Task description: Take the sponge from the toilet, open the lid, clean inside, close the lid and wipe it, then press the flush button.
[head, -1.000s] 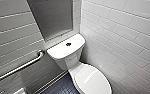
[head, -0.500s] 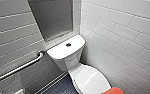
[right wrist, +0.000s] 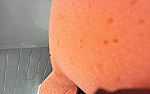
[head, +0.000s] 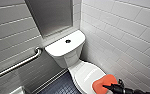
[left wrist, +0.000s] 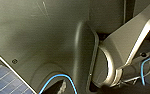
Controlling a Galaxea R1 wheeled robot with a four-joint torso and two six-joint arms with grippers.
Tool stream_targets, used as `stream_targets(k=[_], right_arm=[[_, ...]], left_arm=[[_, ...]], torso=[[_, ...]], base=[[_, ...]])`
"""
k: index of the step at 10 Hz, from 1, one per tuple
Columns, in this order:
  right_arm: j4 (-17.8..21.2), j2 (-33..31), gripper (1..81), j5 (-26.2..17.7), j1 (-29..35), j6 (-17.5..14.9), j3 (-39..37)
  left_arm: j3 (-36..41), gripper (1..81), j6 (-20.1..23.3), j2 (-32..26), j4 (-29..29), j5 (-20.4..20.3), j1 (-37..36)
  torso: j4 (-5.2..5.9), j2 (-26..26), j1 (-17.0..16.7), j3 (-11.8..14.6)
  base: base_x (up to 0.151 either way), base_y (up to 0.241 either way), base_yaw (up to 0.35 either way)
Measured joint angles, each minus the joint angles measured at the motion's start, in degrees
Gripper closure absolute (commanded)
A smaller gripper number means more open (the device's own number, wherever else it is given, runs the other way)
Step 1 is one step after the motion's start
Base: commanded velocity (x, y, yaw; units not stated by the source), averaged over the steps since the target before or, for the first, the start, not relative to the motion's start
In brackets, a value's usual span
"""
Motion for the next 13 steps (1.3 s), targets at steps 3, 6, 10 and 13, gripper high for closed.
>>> stream_targets(k=[3,6,10,13], right_arm=[[2.58,5.55,81.1,-4.16,4.72,0.11,-7.30],[4.00,12.76,81.1,-7.42,9.37,0.26,-15.76],[4.72,20.15,81.1,-11.75,15.45,3.84,-28.17],[5.68,23.30,81.1,-13.13,17.35,10.81,-34.82]], left_arm=[[-0.29,1.0,0.00,0.55,0.00,-0.18,-0.57],[-2.84,1.0,0.00,1.90,0.00,-0.30,-0.89],[-6.12,1.0,0.00,3.85,0.00,-0.33,-1.02],[-6.19,1.0,0.00,3.83,-0.02,-0.30,-1.02]], torso=[[-0.02,0.00,0.05,-4.53],[0.00,0.05,0.09,-6.27],[-0.02,0.07,0.09,-6.25],[-0.02,0.09,0.09,-6.25]], base=[[0.000,0.000,0.000],[0.000,0.000,0.000],[0.000,0.000,0.000],[0.000,0.000,0.000]])
